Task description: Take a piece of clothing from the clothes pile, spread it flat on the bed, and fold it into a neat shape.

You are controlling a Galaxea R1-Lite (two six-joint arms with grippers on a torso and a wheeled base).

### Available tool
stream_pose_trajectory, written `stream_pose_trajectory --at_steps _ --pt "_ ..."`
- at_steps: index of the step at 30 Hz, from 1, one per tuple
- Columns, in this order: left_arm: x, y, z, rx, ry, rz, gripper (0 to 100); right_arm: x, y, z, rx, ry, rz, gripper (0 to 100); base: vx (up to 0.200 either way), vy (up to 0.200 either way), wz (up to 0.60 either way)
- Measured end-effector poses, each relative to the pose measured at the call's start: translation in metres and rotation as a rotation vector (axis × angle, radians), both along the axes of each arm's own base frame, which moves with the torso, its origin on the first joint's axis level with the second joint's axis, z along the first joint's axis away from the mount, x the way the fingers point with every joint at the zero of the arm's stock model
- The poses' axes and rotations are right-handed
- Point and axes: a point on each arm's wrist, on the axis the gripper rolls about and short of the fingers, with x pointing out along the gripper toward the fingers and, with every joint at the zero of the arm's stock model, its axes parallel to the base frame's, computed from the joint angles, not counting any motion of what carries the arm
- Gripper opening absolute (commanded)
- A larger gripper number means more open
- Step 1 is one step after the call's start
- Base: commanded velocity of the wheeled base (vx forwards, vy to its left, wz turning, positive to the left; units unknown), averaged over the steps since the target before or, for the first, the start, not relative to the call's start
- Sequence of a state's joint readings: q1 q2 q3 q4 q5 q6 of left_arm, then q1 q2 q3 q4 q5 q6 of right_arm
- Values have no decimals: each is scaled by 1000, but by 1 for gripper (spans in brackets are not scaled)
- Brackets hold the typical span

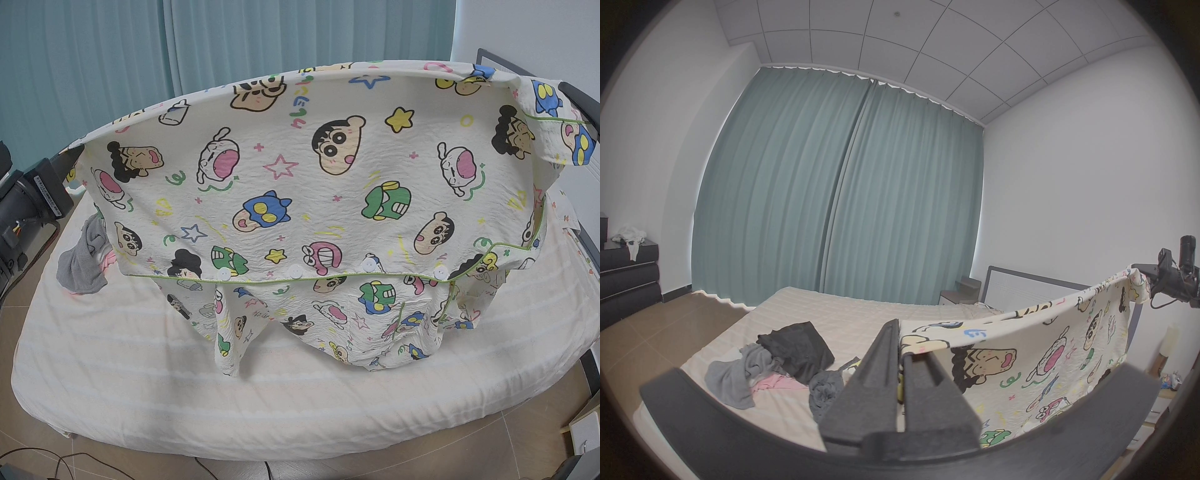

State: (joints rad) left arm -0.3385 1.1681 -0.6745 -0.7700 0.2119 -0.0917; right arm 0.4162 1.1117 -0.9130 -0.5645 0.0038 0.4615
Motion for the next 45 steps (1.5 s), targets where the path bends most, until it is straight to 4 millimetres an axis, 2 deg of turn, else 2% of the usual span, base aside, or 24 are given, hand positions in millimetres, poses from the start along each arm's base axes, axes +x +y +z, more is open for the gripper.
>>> stream_pose_trajectory --at_steps 19,28,45 --pt "-1 -5 0 -6 -2 -15 0 0 0 -6 -8 17 1 0 0 -200 0" --pt "-2 -5 -1 -4 2 -18 0 -4 -2 -6 -6 11 1 0 0 0 0" --pt "-15 -3 -3 -10 -9 -26 0 -21 -9 -9 -5 -7 17 0 -200 0 0"
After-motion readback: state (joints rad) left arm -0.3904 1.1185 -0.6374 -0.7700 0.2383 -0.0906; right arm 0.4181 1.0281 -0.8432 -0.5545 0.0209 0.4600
